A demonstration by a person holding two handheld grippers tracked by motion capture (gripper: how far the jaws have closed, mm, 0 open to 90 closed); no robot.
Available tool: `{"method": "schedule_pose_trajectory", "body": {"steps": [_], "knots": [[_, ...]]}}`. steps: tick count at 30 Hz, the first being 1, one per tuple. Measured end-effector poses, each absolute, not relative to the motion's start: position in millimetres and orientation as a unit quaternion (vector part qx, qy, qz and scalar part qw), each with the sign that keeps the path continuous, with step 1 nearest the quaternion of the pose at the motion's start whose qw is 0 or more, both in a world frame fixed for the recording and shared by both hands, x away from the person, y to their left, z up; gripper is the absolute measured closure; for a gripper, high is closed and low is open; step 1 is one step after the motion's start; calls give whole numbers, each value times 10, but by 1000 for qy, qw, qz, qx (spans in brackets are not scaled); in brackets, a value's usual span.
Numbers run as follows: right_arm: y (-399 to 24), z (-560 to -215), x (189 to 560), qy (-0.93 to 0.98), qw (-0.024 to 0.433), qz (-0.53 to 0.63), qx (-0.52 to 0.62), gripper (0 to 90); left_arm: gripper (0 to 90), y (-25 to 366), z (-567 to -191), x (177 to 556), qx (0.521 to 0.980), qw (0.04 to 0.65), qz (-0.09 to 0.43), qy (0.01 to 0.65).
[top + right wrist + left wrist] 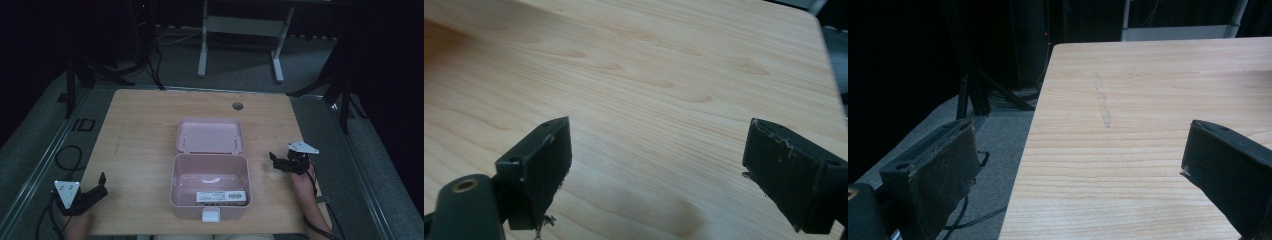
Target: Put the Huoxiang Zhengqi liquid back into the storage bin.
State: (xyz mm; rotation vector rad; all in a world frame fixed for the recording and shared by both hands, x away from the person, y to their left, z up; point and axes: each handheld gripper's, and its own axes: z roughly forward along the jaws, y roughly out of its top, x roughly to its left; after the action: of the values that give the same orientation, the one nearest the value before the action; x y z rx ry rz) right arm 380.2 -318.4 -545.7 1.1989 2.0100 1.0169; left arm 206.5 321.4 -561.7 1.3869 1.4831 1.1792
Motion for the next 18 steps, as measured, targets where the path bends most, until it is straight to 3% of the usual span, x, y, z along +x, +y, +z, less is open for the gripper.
{"method": "schedule_pose_trajectory", "body": {"steps": [18], "knots": [[-3550,-5467,3639,688,312,398,520,116,22,3215,-5617,2064,544,387,463,583]]}}
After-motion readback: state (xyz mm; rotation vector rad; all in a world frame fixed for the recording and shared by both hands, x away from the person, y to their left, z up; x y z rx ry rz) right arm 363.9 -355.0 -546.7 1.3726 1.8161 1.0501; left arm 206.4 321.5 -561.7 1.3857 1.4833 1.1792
